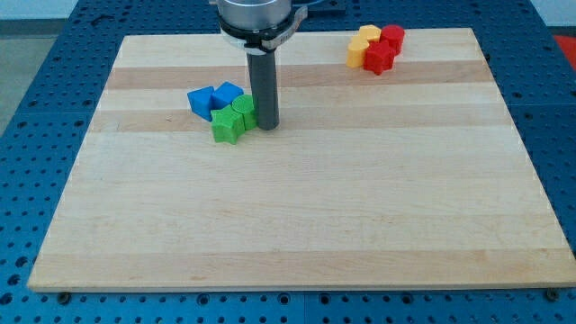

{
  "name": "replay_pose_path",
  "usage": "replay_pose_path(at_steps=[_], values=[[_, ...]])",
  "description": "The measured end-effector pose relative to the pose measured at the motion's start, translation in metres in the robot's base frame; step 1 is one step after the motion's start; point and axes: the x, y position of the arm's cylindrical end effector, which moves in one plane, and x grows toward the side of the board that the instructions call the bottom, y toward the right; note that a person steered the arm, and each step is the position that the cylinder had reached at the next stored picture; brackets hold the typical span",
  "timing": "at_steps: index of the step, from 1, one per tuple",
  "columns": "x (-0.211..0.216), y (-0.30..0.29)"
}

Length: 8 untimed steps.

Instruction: Move yellow hexagon and red circle right a bit

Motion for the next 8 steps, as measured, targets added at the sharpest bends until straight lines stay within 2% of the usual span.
replay_pose_path(at_steps=[1,2,3,4,5,6,7,8], values=[[0.000,0.059],[-0.012,0.088],[-0.050,0.088],[-0.070,0.063],[-0.111,0.040],[-0.168,0.069],[-0.203,0.082],[-0.203,0.109]])
